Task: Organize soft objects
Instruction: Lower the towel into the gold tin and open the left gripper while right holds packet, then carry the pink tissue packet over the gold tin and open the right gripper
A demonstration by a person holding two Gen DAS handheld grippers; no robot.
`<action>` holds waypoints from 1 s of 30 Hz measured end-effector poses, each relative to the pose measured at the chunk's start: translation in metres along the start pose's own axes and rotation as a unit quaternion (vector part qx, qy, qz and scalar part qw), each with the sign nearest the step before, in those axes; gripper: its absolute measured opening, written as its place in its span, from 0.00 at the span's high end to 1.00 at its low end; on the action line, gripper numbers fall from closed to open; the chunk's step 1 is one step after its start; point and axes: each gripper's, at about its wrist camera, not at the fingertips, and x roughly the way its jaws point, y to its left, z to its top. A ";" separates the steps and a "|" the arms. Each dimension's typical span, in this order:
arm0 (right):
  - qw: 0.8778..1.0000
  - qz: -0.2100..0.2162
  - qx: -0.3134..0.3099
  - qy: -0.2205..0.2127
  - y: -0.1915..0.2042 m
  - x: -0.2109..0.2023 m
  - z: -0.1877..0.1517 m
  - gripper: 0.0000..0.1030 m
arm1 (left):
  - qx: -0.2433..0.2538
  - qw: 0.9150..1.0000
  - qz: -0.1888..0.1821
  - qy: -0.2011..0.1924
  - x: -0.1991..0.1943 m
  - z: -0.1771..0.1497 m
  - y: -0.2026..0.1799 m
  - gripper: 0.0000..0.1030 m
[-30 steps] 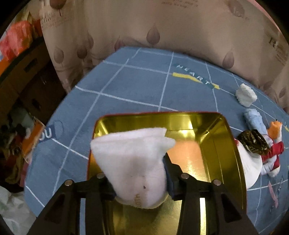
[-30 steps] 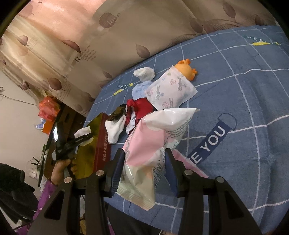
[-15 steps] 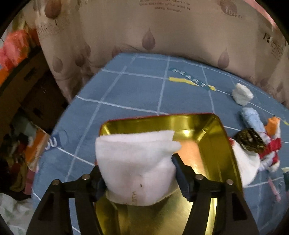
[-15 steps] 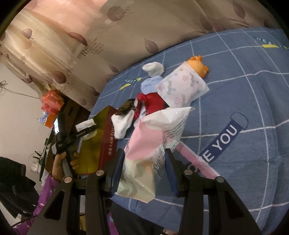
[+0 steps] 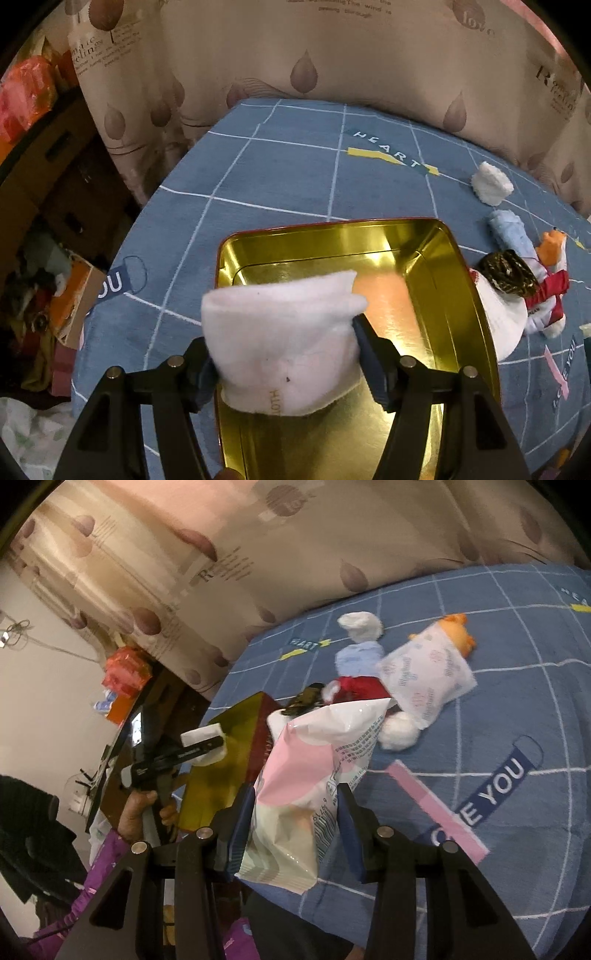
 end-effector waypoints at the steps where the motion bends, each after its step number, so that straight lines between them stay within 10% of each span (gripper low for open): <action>1: 1.000 0.002 -0.002 0.001 0.003 0.002 0.001 0.60 | -0.002 1.000 0.002 -0.002 -0.001 -0.001 0.001 0.36; 4: 1.000 0.011 -0.010 0.003 0.012 0.006 0.003 0.60 | -0.025 0.996 -0.082 0.002 -0.002 -0.001 0.009 0.36; 6: 1.000 0.013 -0.018 0.003 0.018 0.007 0.004 0.60 | -0.012 1.000 -0.013 0.002 0.000 0.001 0.007 0.36; 18: 1.000 0.021 -0.017 0.010 0.020 0.017 0.004 0.60 | -0.060 0.994 -0.088 0.018 -0.002 0.008 0.027 0.36; 30: 1.000 0.010 -0.007 0.001 0.006 0.027 0.013 0.66 | -0.059 0.994 -0.087 0.015 -0.007 0.011 0.018 0.20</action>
